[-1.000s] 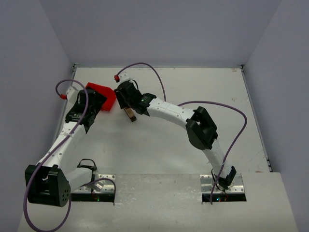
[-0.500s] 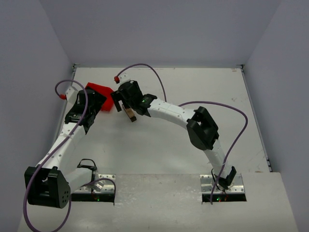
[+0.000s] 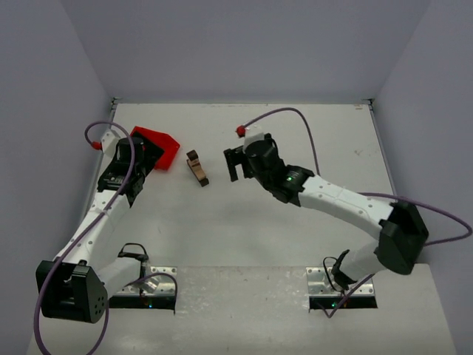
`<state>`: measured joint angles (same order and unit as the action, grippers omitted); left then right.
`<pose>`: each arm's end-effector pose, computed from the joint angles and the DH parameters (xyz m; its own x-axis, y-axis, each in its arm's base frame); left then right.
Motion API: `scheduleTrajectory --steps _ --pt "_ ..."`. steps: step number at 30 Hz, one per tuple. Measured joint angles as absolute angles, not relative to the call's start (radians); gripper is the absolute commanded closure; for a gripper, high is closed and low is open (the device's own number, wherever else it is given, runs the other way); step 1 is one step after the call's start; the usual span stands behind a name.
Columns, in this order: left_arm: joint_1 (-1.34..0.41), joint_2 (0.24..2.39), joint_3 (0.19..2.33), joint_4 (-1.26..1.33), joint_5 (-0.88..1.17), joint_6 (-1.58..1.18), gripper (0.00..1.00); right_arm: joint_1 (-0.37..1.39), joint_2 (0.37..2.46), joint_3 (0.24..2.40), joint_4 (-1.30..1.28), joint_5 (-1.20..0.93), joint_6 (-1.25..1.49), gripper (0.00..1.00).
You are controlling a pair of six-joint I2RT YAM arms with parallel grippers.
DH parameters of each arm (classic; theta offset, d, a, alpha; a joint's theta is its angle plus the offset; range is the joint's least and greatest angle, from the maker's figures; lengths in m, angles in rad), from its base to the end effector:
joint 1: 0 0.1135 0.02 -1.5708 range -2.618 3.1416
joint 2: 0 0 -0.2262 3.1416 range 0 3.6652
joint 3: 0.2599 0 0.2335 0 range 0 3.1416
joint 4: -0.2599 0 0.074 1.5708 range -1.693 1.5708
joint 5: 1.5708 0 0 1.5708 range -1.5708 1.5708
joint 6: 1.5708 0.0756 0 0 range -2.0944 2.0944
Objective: Build the wood block tower
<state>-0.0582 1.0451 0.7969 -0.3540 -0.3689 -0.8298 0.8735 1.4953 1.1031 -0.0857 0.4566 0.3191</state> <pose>0.2602 0.0121 0.2300 -0.2029 -0.6775 -0.7070 -0.5808 0.6645 -0.4701 0.2570 0.2548 0.2430 -0.4174 -0.0598 -0.9068 -0.3219 0.9428 0.0860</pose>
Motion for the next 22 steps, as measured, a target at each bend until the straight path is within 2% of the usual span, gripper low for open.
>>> scheduleTrajectory --steps 5,8,14,22 --pt "-0.058 1.048 0.797 -0.408 -0.381 -0.819 0.00 0.686 1.143 0.717 -0.094 0.491 0.434 0.01" --pt "-0.058 1.027 0.794 -0.423 -0.405 -0.820 0.00 0.643 0.983 0.567 -0.179 0.578 0.501 0.01" --pt "-0.058 0.978 0.773 -0.444 -0.456 -0.824 0.00 0.651 0.815 0.457 -0.282 0.667 0.567 0.01" --pt "-0.058 0.973 0.772 -0.484 -0.520 -0.847 0.00 0.651 0.685 0.408 -0.252 0.732 0.602 0.01"
